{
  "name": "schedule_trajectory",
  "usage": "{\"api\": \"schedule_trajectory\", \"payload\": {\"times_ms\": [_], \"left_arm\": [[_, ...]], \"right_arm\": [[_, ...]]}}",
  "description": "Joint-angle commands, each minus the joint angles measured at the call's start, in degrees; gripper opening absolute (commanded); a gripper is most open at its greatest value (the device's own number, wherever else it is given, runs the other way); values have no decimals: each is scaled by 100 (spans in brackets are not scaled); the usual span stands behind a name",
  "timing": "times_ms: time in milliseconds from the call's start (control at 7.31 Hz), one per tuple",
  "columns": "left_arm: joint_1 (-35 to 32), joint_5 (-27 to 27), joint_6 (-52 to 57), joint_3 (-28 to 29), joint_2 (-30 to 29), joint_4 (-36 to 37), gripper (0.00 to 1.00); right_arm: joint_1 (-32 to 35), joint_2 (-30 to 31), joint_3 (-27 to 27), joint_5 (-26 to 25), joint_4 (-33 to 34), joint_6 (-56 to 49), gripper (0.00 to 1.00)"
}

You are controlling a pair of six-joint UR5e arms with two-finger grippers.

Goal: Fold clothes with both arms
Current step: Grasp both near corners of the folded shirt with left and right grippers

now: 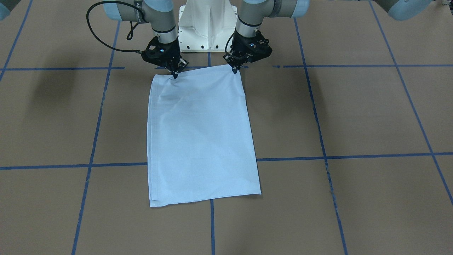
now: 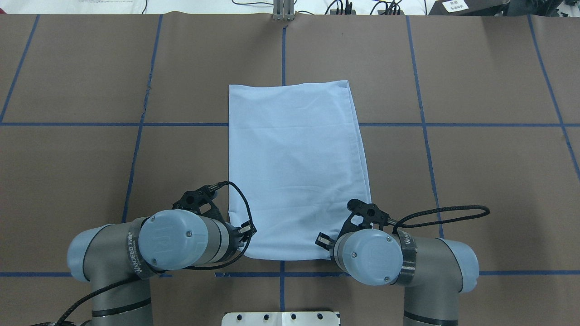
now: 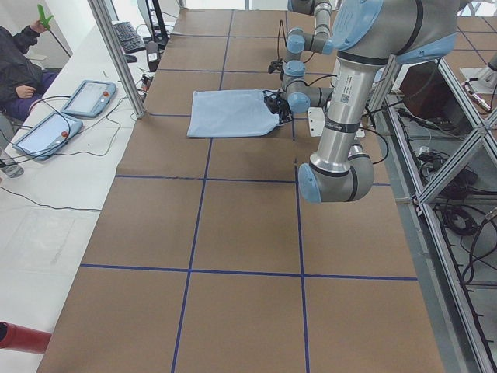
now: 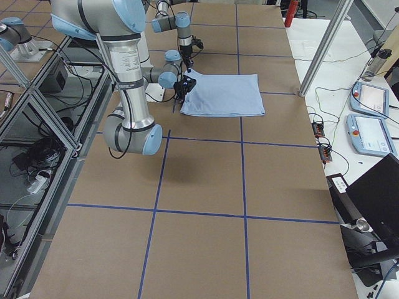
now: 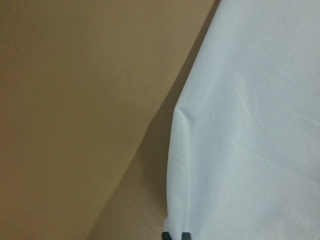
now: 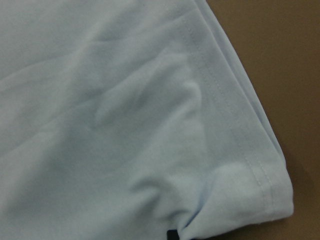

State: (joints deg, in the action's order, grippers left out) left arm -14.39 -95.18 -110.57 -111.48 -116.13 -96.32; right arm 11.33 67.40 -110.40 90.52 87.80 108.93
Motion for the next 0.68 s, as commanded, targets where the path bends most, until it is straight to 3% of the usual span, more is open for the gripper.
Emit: {"api": "schedule_trajectory", "payload": {"times_ms": [0, 274, 547], "left_arm": [[6, 0, 0, -5, 11, 0, 0], [50, 8, 0, -215, 37, 52, 0], [531, 61, -35, -942, 325, 166, 0]], "right_arm": [[71, -236, -34, -8, 228, 40, 0], [132, -132, -313, 44, 228, 5, 0], [2, 123, -998, 115, 228, 14, 0]]}}
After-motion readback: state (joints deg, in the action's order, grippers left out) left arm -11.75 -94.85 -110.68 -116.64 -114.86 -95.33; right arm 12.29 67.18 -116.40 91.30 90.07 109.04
